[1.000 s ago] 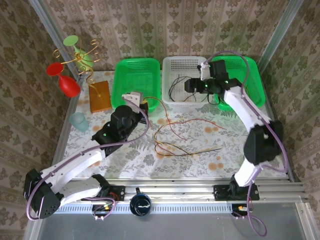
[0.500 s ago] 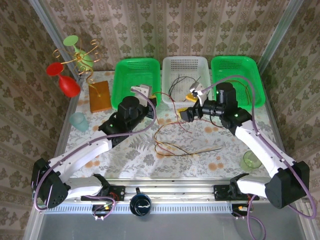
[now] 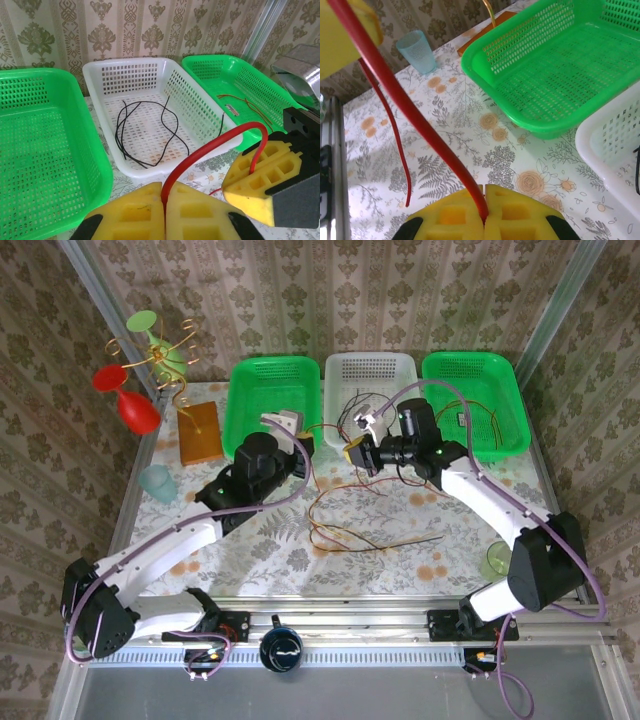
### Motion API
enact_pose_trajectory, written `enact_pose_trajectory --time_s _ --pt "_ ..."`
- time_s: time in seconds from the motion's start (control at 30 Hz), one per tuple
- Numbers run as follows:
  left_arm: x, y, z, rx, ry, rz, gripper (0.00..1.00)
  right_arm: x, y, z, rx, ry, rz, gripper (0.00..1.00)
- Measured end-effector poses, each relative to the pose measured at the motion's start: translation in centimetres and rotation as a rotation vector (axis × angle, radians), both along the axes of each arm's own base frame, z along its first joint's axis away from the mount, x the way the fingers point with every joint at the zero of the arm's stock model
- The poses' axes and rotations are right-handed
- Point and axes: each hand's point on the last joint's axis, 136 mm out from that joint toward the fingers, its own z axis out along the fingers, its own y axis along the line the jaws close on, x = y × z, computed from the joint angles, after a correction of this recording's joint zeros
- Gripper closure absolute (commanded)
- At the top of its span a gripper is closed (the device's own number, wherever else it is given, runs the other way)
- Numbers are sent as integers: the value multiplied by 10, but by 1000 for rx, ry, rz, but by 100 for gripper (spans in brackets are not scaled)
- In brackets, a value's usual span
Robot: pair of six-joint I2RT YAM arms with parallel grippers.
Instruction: Untangle the cables
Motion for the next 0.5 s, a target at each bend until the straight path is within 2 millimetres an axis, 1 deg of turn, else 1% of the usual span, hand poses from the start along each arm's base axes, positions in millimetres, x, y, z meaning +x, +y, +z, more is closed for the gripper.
enact_pose_trajectory --time_s 0.03,0.07,0.13,0.2,0.23,0.3,0.37,0.43,0.47,0.5 --pt "-1 1 2 -5 -3 1 48 2 -1 2 -6 -3 -9 100" --pt "-2 2 2 -7 -5 1 43 3 -4 3 -14 -4 -27 100" --pt "-4 4 2 -13 -5 3 37 5 -13 4 -33 -1 -62 100" --pt "-5 6 2 -9 -9 6 33 9 -31 10 -50 -9 -123 100" --pt "-5 7 1 -6 -10 8 31 12 -44 15 -56 -19 -165 100" --pt "-5 8 1 -1 -14 11 29 18 -71 30 -67 -47 -254 100" --pt "-4 8 0 5 -16 13 26 24 -98 54 -70 -95 -344 100" --pt "-4 8 0 6 -16 13 26 30 -122 79 -71 -152 -426 100" --pt "-4 8 0 6 -17 13 26 31 -129 89 -69 -177 -453 100" --pt "-4 8 0 6 -17 13 26 31 -132 95 -68 -193 -466 100"
